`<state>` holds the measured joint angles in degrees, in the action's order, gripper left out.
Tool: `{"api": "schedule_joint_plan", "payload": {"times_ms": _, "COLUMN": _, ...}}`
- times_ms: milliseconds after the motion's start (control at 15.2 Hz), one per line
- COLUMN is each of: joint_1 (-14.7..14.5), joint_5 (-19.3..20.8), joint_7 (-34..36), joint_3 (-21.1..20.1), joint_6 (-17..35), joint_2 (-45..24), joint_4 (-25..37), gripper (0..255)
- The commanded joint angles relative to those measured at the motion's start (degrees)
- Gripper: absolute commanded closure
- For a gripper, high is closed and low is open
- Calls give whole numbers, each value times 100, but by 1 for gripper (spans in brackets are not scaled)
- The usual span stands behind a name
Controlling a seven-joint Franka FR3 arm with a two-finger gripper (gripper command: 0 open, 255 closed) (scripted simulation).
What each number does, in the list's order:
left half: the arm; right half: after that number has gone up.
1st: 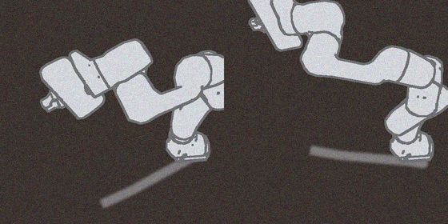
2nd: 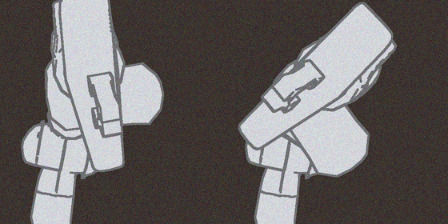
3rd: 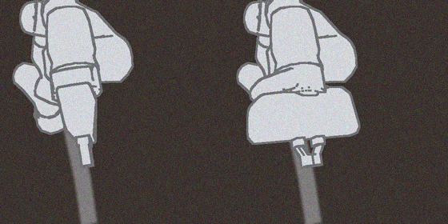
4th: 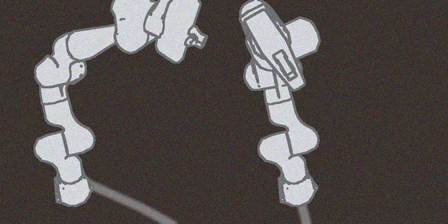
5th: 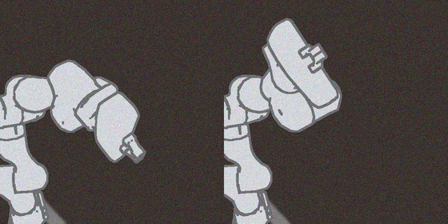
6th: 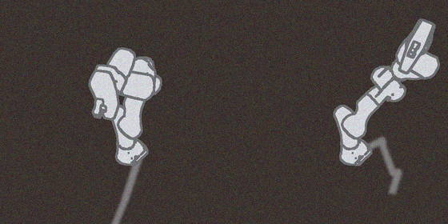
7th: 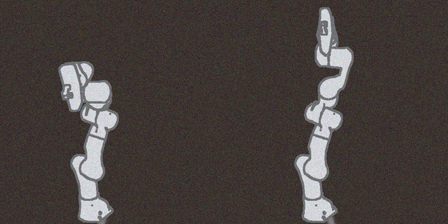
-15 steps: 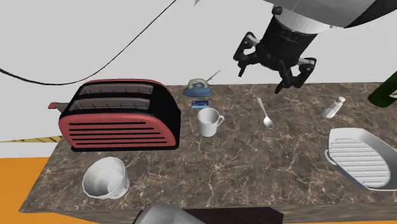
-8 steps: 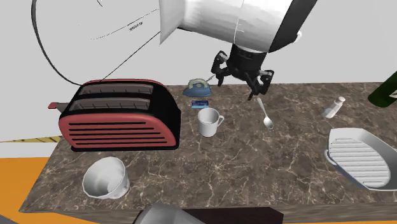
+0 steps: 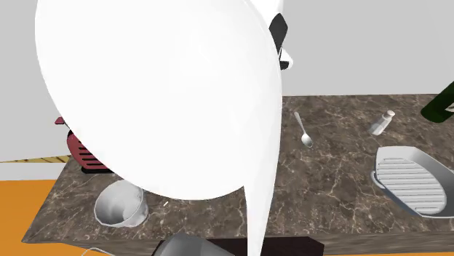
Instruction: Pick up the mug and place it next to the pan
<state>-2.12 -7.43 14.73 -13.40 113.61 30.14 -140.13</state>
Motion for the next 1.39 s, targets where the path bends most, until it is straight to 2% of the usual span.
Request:
{"api": "schedule_joint_plan", "payload": {"times_ms": 0, "joint_1": -25, "joint_5": 37, "joint_7": 279, "joint_3": -256, "joint_6": 290, "joint_2": -342, "joint_4": -43, "gripper": 0}}
{"api": "schedule_joint_plan", "payload": {"times_ms": 462, "joint_1": -26, "joint_5": 420, "joint_7": 1236, "joint_3": -973, "joint_6": 1007, "joint_2": -1563, "joint_4": 49, "gripper": 0}}
{"api": "schedule_joint_plan", "payload": {"times_ms": 924, "joint_1": 9, "joint_5": 538, "joint_7": 1333, "joint_3": -1028, "joint_6": 1603, "joint_2": -1882, "joint_4": -248, "gripper": 0}}
{"api": "schedule_joint_plan", "payload": {"times_ms": 1320, "joint_1": 13, "joint_5": 550, "joint_7": 1343, "joint_3": -1032, "joint_6": 1653, "joint_2": -1912, "joint_4": -270, "gripper": 0}}
